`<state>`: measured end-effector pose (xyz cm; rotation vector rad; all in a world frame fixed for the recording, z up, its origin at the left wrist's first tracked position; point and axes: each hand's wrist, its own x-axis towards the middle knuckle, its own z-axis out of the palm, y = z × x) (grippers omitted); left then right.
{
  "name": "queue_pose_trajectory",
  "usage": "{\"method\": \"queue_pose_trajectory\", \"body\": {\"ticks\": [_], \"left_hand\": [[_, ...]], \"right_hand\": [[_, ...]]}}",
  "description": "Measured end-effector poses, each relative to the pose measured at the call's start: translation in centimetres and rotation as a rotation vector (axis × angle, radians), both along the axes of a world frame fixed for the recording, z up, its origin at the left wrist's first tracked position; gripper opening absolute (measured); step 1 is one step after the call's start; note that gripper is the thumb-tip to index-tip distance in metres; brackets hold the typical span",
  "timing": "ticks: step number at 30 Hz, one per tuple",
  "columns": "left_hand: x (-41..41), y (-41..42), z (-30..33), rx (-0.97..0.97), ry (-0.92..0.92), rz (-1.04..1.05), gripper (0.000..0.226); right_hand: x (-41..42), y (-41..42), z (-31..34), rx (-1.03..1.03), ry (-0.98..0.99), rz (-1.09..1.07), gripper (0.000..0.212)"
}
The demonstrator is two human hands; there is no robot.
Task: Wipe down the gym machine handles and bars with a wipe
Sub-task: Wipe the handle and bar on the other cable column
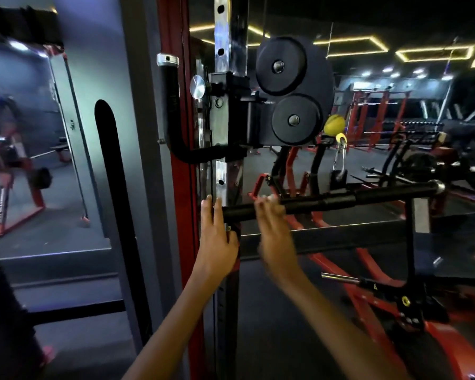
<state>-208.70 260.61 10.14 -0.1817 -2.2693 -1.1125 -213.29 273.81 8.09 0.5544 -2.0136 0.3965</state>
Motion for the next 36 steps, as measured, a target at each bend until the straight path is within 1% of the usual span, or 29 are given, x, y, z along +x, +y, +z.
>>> {"method": "queue_pose_trajectory", "body": {"ticks": [2, 4, 6, 8, 9, 10, 12, 13, 15, 16, 17, 18, 19, 20, 21, 22, 23, 24, 25, 27, 28, 29, 30, 31, 33, 34, 35, 36], "left_hand": [[-0.4, 0.1, -0.2, -0.011, 0.017, 0.037, 0.072], [-0.8, -0.4, -0.6, -0.099, 0.069, 0.108, 0.068], [-1.1, -0.9, -1.1, -0.227, 0.143, 0.167, 0.065], [-1.5, -1.0, -1.2, -0.315, 0.183, 0.191, 0.062], [-1.7, -0.9, -1.1, -0.361, 0.196, 0.205, 0.063], [-1.9, -0.8, -1.0, -0.402, 0.203, 0.220, 0.064], [-2.4, -0.6, -0.7, -0.469, 0.211, 0.252, 0.065], [-2.6, -0.5, -0.6, -0.489, 0.215, 0.263, 0.064], [-3.0, -0.6, -0.5, -0.504, 0.219, 0.273, 0.063], [-3.0, -0.7, -0.5, -0.503, 0.214, 0.275, 0.063], [-3.1, -0.9, -0.6, -0.500, 0.208, 0.276, 0.063], [-3.0, -1.1, -0.6, -0.498, 0.202, 0.280, 0.062], [-3.0, -1.1, -0.7, -0.496, 0.201, 0.287, 0.063], [-3.0, -1.1, -0.5, -0.490, 0.204, 0.291, 0.064], [-3.1, -1.0, -0.3, -0.481, 0.208, 0.288, 0.066], [-3.4, -0.7, 0.2, -0.478, 0.215, 0.277, 0.067], [-3.8, -0.4, 0.7, -0.488, 0.221, 0.260, 0.068], [-4.3, 0.0, 1.3, -0.510, 0.222, 0.242, 0.068], [-4.9, 0.4, 1.7, -0.535, 0.217, 0.228, 0.067], [-5.8, 0.8, 2.2, -0.561, 0.197, 0.225, 0.062], [-6.1, 0.7, 2.0, -0.551, 0.190, 0.227, 0.057], [-6.3, 0.5, 1.8, -0.531, 0.181, 0.227, 0.054], [-6.2, 0.2, 1.4, -0.517, 0.173, 0.223, 0.053], [-6.2, -0.1, 1.0, -0.511, 0.171, 0.220, 0.053], [-6.0, -0.5, 0.3, -0.519, 0.180, 0.211, 0.053], [-5.9, -0.5, 0.1, -0.522, 0.183, 0.206, 0.053], [-5.8, -0.3, 0.0, -0.522, 0.185, 0.202, 0.054], [-5.8, -0.1, -0.2, -0.523, 0.190, 0.199, 0.057]], "right_hand": [[0.0, -0.3, 0.1, 0.100, 0.024, 0.061, 0.055], [-1.5, 2.9, 0.1, 0.136, 0.045, 0.042, 0.064], [-2.9, 6.9, -0.4, 0.013, 0.012, -0.037, 0.076], [-3.3, 8.5, -0.5, -0.198, -0.069, -0.098, 0.081], [-3.2, 7.9, -0.3, -0.272, -0.084, -0.086, 0.080], [-2.9, 6.5, -0.1, -0.295, -0.085, -0.048, 0.074], [-2.2, 2.8, 0.3, -0.216, -0.058, 0.080, 0.061], [-1.9, 1.0, 0.6, -0.130, -0.062, 0.154, 0.059], [-1.9, -0.3, 1.2, 0.065, -0.054, 0.232, 0.058], [-2.8, 0.7, 1.5, 0.137, -0.035, 0.237, 0.059], [-3.3, 1.9, 1.9, 0.160, -0.016, 0.240, 0.059], [-3.7, 3.7, 2.3, 0.126, -0.032, 0.215, 0.056], [-4.3, 5.6, 2.5, 0.045, -0.058, 0.181, 0.052], [-4.8, 7.5, 2.8, -0.092, -0.108, 0.137, 0.049], [-6.4, 9.2, 2.6, -0.212, -0.159, 0.027, 0.050], [-7.2, 9.8, 2.8, -0.287, -0.225, -0.066, 0.053], [-7.9, 9.4, 2.9, -0.320, -0.267, -0.093, 0.055], [-7.8, 8.1, 3.3, -0.312, -0.299, -0.029, 0.054], [-7.6, 6.3, 3.4, -0.221, -0.317, 0.059, 0.052], [-6.2, 3.3, 3.4, 0.070, -0.299, 0.171, 0.055], [-6.0, 3.0, 3.4, 0.167, -0.280, 0.197, 0.061], [-5.7, 3.4, 3.9, 0.195, -0.235, 0.200, 0.065], [-5.3, 4.5, 4.4, 0.182, -0.189, 0.168, 0.068], [-6.4, 6.2, 4.5, 0.157, -0.187, 0.100, 0.066], [-6.7, 9.0, 5.3, 0.002, -0.279, -0.062, 0.054], [-7.0, 10.0, 5.4, -0.019, -0.290, -0.136, 0.052], [-7.1, 9.9, 5.3, -0.061, -0.323, -0.155, 0.051], [-6.9, 8.9, 5.1, -0.099, -0.340, -0.100, 0.048]]}}
